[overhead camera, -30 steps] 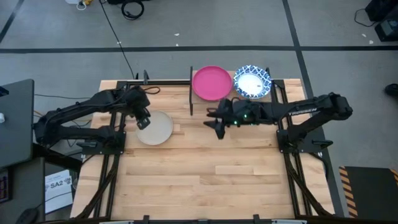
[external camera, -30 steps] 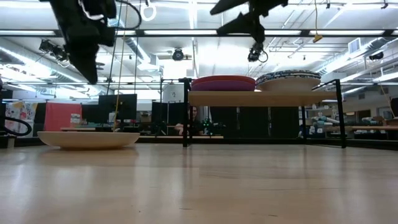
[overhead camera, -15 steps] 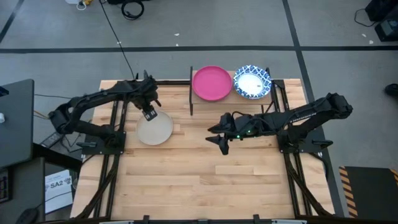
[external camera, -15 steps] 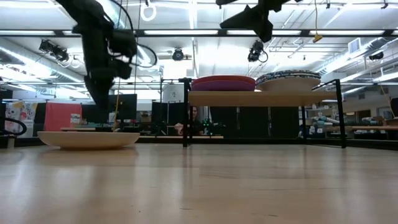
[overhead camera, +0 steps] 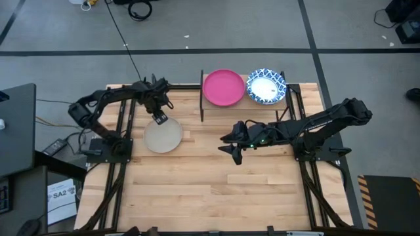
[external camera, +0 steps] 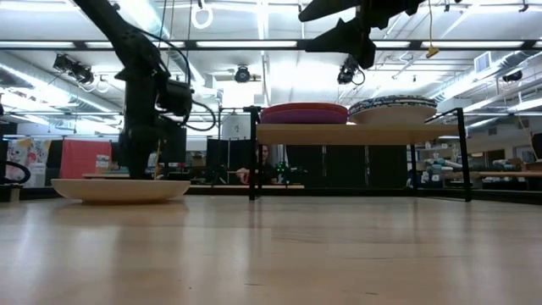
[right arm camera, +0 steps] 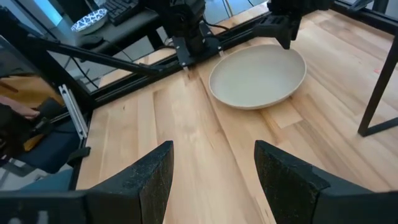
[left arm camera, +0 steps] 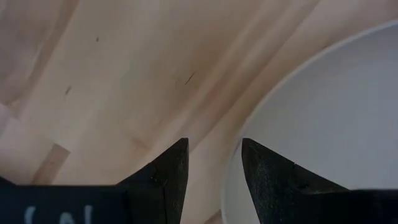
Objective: Place and stack plates onto a shelf
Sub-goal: Stack the gray plate on top of the pink plate on the shelf
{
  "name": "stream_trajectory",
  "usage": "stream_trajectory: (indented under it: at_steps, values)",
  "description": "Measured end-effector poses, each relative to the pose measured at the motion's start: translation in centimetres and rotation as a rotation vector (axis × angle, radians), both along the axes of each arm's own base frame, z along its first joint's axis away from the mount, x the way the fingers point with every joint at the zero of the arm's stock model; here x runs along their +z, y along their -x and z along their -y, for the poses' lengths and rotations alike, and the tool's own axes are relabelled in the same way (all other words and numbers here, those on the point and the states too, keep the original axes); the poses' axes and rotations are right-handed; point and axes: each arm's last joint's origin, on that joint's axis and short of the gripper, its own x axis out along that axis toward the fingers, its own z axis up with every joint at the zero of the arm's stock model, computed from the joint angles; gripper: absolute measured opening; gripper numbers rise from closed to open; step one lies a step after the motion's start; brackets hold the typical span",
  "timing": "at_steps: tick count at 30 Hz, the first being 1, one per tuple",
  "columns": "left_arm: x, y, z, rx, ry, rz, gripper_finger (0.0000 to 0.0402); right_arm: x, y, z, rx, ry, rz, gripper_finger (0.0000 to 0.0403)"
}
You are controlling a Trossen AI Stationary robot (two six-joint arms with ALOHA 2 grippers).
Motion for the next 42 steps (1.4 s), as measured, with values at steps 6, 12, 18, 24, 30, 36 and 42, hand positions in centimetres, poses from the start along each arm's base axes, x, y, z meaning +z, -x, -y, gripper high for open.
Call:
stream_trajectory:
  at_steps: [6, 12, 18, 24, 30, 36, 42]
  values:
    - [-1.3, -0.2, -0.3, 0.003, 0.040, -0.036, 0.0155, -0.1, 0.0, 0.0, 0.002, 0.000, -0.003, 0.0229]
    - [-2.2, -0.3, -0.4, 0.002, 0.078, -0.056, 0.0153, -0.1, 0.0, 0.0, 0.002, 0.000, -0.003, 0.0229]
    - [-2.3, -0.3, -0.3, 0.003, 0.088, -0.056, 0.0118, -0.1, 0.0, 0.0, 0.002, 0.000, -0.003, 0.0229]
    - [-2.3, -0.2, -0.3, 0.003, 0.091, -0.059, 0.0061, -0.1, 0.0, 0.0, 0.002, 0.000, -0.003, 0.0229]
    - [-2.1, -0.2, -0.3, 0.000, 0.101, -0.056, 0.0021, -0.1, 0.0, 0.0, 0.001, 0.000, -0.003, 0.0229]
    - [-2.0, -0.1, -0.2, 0.003, 0.105, -0.060, 0.0022, -0.1, 0.0, 0.0, 0.001, 0.000, -0.003, 0.0229]
    - [-1.0, 0.2, 0.2, 0.007, 0.085, -0.049, 0.0019, -0.1, 0.0, 0.0, 0.000, 0.001, -0.003, 0.0229]
